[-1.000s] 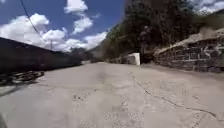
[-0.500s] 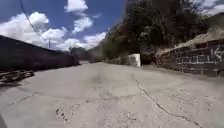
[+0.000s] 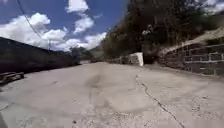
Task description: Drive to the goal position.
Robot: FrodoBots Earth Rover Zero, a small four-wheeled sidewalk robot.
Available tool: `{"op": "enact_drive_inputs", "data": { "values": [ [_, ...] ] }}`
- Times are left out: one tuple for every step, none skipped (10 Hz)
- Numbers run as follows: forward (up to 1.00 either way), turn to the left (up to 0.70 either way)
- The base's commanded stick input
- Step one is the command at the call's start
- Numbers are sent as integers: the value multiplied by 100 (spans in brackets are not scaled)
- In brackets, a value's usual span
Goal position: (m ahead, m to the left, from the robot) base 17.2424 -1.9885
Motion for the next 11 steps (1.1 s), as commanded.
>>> {"op": "enact_drive_inputs", "data": {
  "values": [
    [100, -1],
    [100, -1],
    [100, -1],
    [100, -1],
    [100, -1],
    [100, -1],
    [100, -1],
    [100, -1],
    [100, -1],
    [100, -1],
    [100, -1]
  ]
}}
